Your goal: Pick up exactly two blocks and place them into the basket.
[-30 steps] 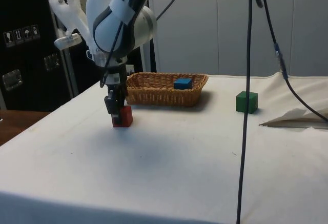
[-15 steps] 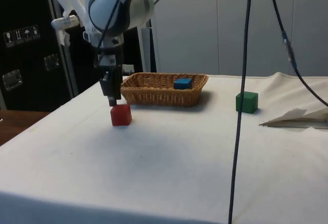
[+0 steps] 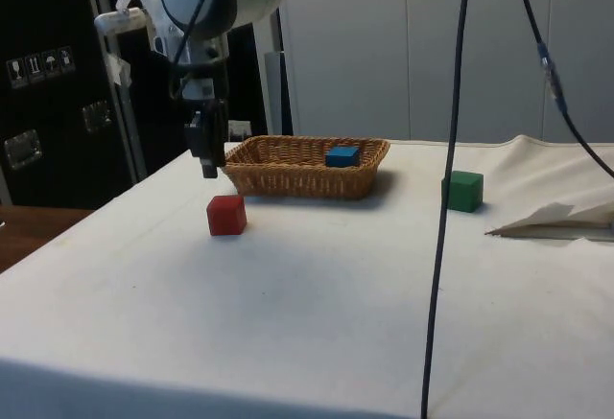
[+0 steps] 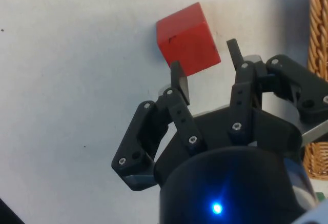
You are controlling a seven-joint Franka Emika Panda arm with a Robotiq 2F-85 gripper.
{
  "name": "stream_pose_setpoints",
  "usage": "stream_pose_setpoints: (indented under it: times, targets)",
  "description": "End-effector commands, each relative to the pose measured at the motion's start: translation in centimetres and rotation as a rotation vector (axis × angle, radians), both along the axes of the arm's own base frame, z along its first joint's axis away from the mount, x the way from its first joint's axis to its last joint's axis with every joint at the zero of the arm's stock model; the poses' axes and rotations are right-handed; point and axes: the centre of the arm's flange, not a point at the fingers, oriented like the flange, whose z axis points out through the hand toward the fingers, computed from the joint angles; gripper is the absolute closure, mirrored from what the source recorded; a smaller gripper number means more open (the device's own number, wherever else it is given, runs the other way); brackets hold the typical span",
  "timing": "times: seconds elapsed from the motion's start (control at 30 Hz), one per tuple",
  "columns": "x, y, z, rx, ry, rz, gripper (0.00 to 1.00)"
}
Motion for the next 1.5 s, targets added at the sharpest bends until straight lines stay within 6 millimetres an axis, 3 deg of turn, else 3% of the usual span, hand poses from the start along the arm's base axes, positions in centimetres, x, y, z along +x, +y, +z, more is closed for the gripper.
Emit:
stream_pose_setpoints:
  times: [0.0, 0.93, 0.97, 1.0, 1.03, 1.07, 1.1, 1.27, 1.47]
  targets:
    - [0.0, 0.0, 0.0, -0.001, 0.005, 0.003, 1.00]
    - [0.6, 0.9, -0.9, 0.034, 0.006, -0.001, 1.00]
    - [0.7, 0.8, -1.0, 0.035, 0.007, -0.002, 0.85]
    - [0.6, 0.8, -0.9, 0.020, 0.002, -0.004, 0.75]
    - [0.7, 0.9, -1.0, 0.035, 0.007, -0.001, 0.75]
    - [0.8, 0.9, -1.0, 0.036, 0.007, -0.002, 0.66]
    - [0.8, 0.9, -1.0, 0.036, 0.007, -0.001, 0.51]
    - [0.9, 0.9, -0.9, 0.041, 0.008, -0.002, 0.00]
    - [0.9, 0.9, -1.0, 0.042, 0.011, -0.002, 0.00]
